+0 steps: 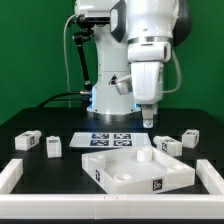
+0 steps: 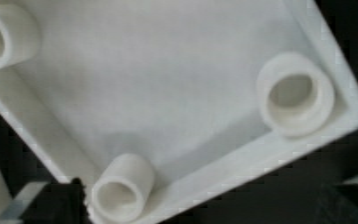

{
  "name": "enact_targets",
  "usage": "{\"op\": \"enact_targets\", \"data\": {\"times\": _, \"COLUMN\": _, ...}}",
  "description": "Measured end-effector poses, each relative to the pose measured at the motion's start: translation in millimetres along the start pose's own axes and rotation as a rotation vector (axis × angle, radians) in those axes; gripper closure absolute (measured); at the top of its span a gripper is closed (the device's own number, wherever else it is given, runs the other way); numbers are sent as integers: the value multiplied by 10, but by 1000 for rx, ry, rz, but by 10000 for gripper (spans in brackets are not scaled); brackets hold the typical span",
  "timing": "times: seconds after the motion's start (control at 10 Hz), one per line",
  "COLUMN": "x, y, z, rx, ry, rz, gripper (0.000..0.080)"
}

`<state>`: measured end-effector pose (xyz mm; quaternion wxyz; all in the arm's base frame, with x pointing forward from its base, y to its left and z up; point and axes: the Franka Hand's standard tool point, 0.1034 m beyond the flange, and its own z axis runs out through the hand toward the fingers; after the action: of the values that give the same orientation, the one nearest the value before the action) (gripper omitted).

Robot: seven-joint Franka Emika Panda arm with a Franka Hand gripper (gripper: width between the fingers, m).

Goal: Assemble square table

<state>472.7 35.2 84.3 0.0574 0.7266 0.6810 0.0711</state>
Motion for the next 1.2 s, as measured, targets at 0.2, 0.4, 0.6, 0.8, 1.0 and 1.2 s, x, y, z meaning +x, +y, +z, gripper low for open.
{"op": "enact_targets", "data": {"times": 0.2, "x": 2, "y": 9, "z": -1, "rx": -1, "ry": -4, "rz": -85, "gripper": 150}}
{"op": "enact_targets", "data": {"times": 0.4, "x": -17, "y": 2, "z": 5, "rx": 0, "ry": -10, "rz": -232, "gripper": 150}}
{"op": "enact_targets", "data": {"times": 0.6, "x": -67, "y": -54, "z": 148, "rx": 19, "ry": -26, "rz": -234, "gripper": 150}}
{"op": "enact_targets", "data": {"times": 0.8, "x": -190, "y": -285, "z": 513, "rx": 47, "ry": -22, "rz": -215, "gripper": 150}}
{"op": "enact_targets", "data": {"times": 1.0, "x": -350, "y": -401, "z": 646, "rx": 56, "ry": -19, "rz": -206, "gripper": 150}}
{"op": "enact_targets", "data": {"times": 1.2, "x": -415, "y": -398, "z": 648, "rx": 56, "ry": -24, "rz": -194, "gripper": 150}}
